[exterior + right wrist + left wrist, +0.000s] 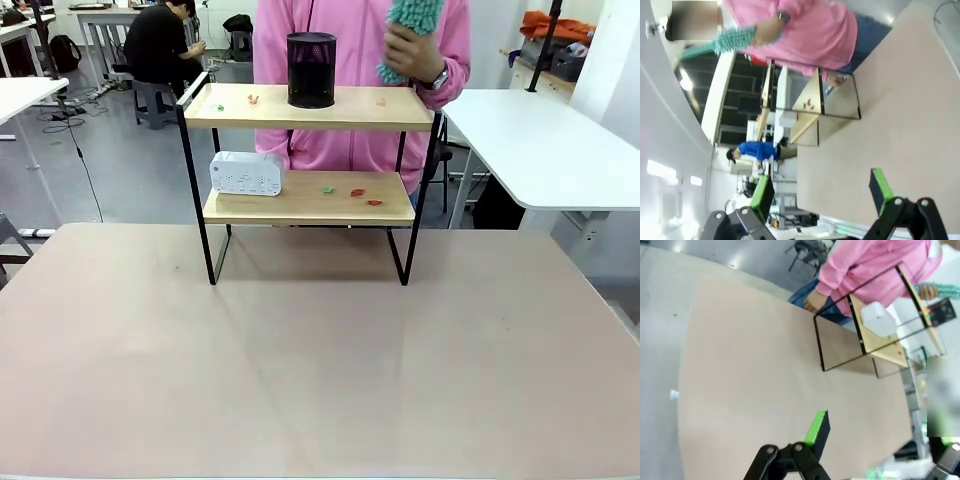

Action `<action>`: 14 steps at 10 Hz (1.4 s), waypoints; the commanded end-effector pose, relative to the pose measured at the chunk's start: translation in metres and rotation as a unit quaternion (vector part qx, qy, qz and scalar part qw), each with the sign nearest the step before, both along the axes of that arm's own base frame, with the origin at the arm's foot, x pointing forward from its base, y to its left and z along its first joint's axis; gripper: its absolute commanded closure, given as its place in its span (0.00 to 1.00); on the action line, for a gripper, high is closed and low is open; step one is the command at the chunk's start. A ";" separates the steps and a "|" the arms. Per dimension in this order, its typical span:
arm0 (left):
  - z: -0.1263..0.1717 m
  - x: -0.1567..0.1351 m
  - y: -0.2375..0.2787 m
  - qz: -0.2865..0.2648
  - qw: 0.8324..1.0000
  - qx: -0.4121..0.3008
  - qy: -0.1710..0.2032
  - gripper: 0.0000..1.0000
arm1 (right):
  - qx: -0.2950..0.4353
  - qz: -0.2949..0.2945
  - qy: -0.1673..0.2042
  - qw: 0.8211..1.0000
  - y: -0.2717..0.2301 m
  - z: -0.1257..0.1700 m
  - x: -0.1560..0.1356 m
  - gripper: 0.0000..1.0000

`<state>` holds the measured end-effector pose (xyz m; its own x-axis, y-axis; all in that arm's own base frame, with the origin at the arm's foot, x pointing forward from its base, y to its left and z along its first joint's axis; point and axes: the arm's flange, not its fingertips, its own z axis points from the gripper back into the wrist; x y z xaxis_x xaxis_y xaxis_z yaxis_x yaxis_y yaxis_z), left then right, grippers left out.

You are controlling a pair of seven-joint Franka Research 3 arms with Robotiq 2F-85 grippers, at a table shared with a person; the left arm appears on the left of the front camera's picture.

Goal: Clean the shelf.
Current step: Pick up the Duster from the human.

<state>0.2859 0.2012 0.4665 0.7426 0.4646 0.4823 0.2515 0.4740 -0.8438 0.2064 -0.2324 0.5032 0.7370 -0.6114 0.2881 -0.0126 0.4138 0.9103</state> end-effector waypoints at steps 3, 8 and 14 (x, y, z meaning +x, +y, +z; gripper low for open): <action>0.010 -0.010 0.000 -0.014 0.999 0.020 -0.024 0.00 | -0.017 0.019 -0.019 0.999 0.004 0.009 -0.006 0.00; 0.010 -0.010 0.000 -0.014 0.999 0.020 -0.024 0.00 | -0.017 0.019 -0.019 0.999 0.004 0.009 -0.006 0.00; 0.010 -0.010 0.000 -0.014 0.999 0.020 -0.024 0.00 | 0.004 0.104 0.040 0.994 0.053 0.037 0.131 0.00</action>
<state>0.2747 0.2009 0.4754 0.7460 0.4252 0.5125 0.2760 0.5029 -0.8191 0.3043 -0.1736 0.5330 0.8563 -0.4546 0.2452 -0.0471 0.4040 0.9135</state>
